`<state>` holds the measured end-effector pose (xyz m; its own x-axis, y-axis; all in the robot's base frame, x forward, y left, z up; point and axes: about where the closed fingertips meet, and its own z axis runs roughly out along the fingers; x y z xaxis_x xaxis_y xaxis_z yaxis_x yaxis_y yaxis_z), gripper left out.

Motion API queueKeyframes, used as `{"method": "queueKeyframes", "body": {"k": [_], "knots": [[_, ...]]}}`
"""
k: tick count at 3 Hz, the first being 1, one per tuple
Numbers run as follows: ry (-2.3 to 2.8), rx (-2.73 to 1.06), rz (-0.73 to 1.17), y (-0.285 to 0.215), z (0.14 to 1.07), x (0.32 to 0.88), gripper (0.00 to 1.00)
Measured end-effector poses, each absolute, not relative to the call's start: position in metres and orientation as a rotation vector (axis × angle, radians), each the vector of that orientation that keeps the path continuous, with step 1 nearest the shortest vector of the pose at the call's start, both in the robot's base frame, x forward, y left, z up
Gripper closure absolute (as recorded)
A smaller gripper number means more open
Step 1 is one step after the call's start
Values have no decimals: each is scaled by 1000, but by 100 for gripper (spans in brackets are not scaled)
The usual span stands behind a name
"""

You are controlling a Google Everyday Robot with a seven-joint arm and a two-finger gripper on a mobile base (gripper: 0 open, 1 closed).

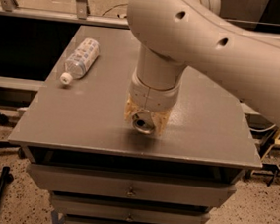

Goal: Place 7up can upright

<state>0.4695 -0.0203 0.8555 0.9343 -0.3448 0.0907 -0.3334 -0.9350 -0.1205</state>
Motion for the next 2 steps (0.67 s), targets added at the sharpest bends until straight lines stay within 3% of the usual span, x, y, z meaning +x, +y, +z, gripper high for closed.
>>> {"method": "queueKeyframes", "body": {"k": [2], "knots": [[559, -2837, -217, -23, 891, 475, 100]]}}
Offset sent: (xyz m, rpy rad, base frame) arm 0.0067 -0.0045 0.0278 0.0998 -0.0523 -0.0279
